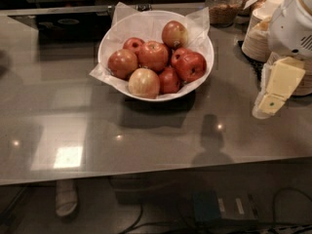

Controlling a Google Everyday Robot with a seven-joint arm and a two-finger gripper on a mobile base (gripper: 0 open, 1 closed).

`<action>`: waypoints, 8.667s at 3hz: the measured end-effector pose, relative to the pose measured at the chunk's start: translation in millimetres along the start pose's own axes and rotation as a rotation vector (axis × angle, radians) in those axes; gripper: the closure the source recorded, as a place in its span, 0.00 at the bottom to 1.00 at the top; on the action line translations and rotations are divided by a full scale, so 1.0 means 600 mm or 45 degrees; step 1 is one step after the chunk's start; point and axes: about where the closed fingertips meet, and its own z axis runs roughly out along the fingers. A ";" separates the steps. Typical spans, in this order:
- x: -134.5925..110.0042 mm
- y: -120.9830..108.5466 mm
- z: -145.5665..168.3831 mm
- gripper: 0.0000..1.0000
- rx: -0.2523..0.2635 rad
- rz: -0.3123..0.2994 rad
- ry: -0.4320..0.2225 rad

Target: Pick apple from white bowl

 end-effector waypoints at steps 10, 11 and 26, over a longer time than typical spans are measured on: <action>-0.261 -0.168 0.118 0.48 -0.032 -0.367 -0.751; -0.282 -0.168 0.127 0.41 -0.070 -0.391 -0.775; -0.259 -0.135 0.078 1.00 -0.007 -0.374 -0.827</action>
Offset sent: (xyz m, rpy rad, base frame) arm 0.0778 0.0999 -0.0098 0.2114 -0.1080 0.3146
